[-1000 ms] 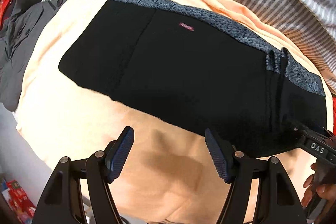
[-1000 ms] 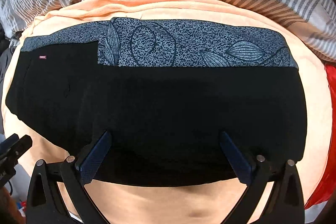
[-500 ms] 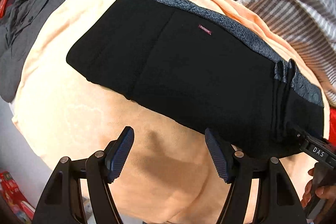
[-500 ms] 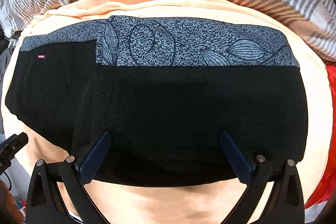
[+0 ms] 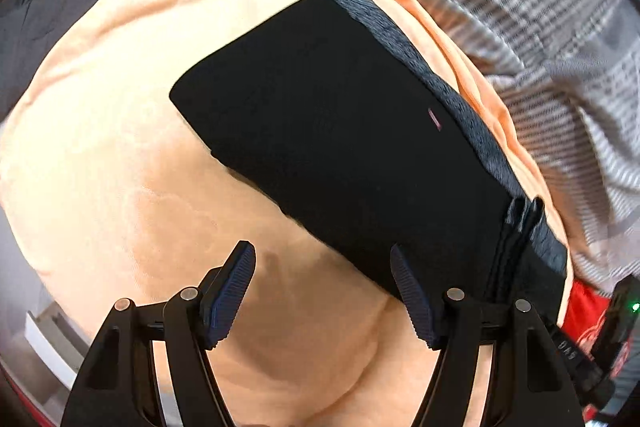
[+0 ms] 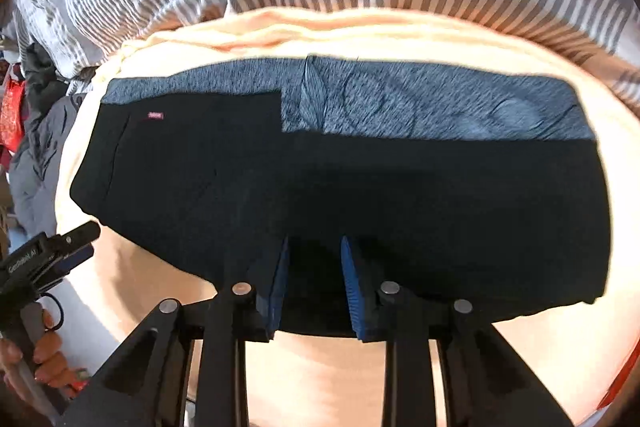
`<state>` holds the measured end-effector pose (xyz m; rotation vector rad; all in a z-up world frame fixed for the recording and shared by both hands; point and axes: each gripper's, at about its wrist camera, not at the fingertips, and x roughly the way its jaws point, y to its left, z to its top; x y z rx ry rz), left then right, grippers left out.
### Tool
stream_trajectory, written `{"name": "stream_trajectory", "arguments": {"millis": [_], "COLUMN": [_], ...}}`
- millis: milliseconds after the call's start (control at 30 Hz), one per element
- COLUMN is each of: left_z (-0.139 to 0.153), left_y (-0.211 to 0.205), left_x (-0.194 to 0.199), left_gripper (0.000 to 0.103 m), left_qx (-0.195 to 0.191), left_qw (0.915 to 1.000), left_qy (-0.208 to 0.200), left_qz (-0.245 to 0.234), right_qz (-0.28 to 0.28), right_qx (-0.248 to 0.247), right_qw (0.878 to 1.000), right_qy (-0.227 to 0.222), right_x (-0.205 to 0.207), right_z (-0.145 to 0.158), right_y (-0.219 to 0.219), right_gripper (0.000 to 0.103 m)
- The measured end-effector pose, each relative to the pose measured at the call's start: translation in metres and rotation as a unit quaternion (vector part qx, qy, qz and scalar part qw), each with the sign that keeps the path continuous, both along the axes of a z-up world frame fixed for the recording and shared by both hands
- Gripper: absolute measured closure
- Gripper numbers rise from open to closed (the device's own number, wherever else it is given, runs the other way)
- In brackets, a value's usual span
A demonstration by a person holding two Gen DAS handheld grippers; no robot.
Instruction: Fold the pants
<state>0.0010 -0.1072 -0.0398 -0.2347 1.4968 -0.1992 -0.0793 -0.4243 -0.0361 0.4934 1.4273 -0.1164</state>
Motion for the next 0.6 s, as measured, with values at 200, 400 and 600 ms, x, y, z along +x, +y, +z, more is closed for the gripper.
{"name": "stream_trajectory", "arguments": {"millis": [200,400,600], "left_z": [-0.011,-0.027,-0.039], "left_y": [0.009,0.017,0.014], "left_x": [0.003,0.013,0.023], "left_gripper": [0.032,0.032,0.022], "left_qx": [-0.012,-0.052,-0.099], "left_qw": [0.9997,0.9970,0.9923], "left_qy": [0.012,0.028,0.026], "left_qz": [0.019,0.050,0.069], "right_qz": [0.020,0.033,0.032], "right_qx": [-0.014,-0.034,-0.029], "right_qw": [1.000,0.999,0.999], "right_qy": [0.005,0.007,0.007], "right_x": [0.003,-0.002,-0.003], "right_z": [-0.003,-0.004,-0.010], "right_y": [0.007,0.012,0.012], "right_gripper": [0.046,0.031,0.029]}}
